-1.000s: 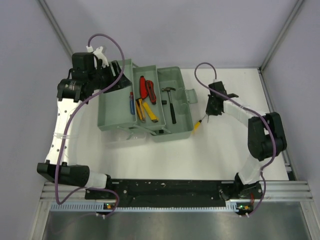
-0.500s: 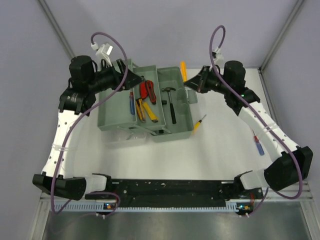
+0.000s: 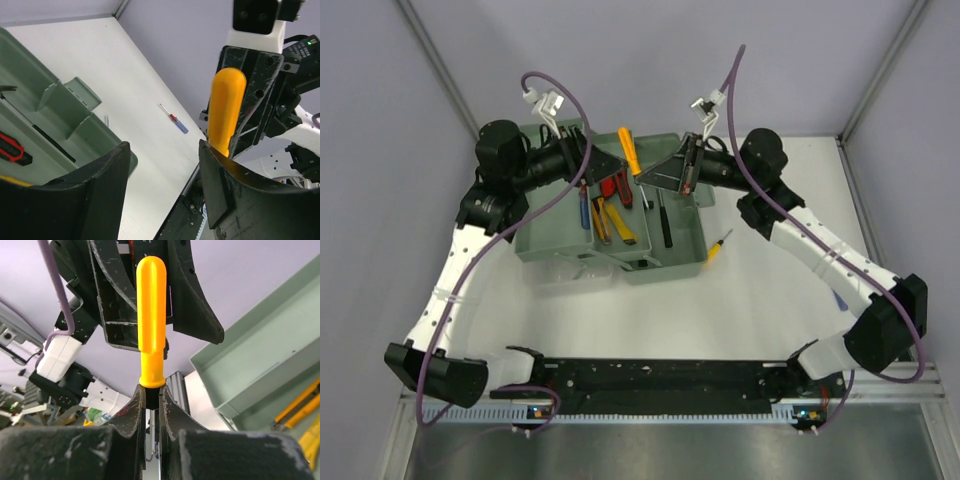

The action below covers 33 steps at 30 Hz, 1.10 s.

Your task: Pack the tool kit

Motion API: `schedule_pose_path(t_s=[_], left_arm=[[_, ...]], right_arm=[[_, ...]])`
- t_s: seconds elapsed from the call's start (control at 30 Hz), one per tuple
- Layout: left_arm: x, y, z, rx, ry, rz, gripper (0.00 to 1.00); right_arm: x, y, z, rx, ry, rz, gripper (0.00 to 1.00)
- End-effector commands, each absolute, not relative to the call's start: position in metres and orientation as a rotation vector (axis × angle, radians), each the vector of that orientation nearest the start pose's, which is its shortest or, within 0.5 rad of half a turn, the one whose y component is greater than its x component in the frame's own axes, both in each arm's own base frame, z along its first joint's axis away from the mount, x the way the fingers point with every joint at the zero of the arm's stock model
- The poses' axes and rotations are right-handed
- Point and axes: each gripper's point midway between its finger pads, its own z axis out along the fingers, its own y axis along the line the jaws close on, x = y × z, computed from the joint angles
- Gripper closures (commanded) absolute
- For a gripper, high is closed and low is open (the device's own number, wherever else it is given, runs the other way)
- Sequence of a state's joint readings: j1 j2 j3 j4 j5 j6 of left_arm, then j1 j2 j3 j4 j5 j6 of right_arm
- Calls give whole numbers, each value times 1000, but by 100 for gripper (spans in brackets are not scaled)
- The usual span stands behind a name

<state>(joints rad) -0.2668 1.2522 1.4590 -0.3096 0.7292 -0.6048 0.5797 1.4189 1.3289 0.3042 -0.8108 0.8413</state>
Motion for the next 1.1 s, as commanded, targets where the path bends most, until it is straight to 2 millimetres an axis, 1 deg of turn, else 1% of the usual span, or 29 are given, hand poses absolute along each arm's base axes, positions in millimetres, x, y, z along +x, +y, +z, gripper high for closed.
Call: schedule_pose_path(t_s=[0.0,0.17,0.4,0.53,0.6,0.7,0.8,0.83,0.93,1.07], left_arm=[[279,-226,456,422,1608,-1266,39],[268,-223,465,448,1546,-1242,39],[267,-217,470,424,1522,-1199,42],[267,-213,477,397,1503,-1175,42],[267,-212,480,387,1499,-1176,41],[267,-216,480,383,1502,-1213,39],[273,-222,473,364,1538,-1254,39],[275,-223,469,353,1553,-1263,40],[280,-224,464,321,1581,-1275,49],[285,-222,459,293,1613,-1251,70]], right_arm=[[239,361,438,-637,1468,1805,100],[244,365,437,-609,1478,1811,100],[249,364,437,-556,1471,1814,100],[255,364,432,-521,1491,1772,100],[254,365,430,-539,1499,1760,100],[247,371,429,-593,1499,1747,100],[236,378,432,-643,1473,1766,100],[234,380,433,-649,1469,1774,100],[232,386,430,-650,1484,1785,100],[238,387,426,-617,1513,1777,100]])
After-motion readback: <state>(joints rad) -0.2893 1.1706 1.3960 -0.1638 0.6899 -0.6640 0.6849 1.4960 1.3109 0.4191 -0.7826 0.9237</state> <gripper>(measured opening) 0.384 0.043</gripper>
